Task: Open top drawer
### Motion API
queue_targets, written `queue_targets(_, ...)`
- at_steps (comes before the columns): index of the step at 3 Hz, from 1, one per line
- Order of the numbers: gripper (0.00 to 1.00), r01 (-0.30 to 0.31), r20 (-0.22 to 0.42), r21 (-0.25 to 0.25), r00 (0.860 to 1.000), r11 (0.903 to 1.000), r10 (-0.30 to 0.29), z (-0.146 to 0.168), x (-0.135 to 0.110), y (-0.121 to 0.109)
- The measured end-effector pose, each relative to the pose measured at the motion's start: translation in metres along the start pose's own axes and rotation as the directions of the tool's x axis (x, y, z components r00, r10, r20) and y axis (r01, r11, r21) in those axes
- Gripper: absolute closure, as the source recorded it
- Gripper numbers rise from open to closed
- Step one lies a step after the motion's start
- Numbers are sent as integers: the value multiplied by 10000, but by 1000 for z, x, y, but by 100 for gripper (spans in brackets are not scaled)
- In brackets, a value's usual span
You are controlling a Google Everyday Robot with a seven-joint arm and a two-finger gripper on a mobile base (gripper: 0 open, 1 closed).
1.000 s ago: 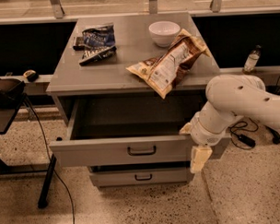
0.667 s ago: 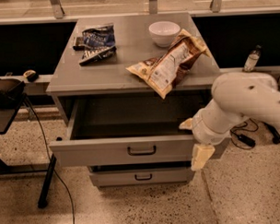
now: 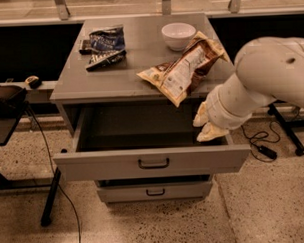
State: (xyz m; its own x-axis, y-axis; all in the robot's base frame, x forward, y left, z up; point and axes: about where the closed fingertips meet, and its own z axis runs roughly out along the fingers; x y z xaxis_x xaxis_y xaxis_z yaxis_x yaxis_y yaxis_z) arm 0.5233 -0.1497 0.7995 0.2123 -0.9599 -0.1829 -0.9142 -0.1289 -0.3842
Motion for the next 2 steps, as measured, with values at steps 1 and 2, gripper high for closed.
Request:
queue_targets(1,71,-272,-307,260,9991,9993,280,2,6,-52)
queue_targets(2,100,-1284,-683,-156,9895,9916,1270,70,34,-84)
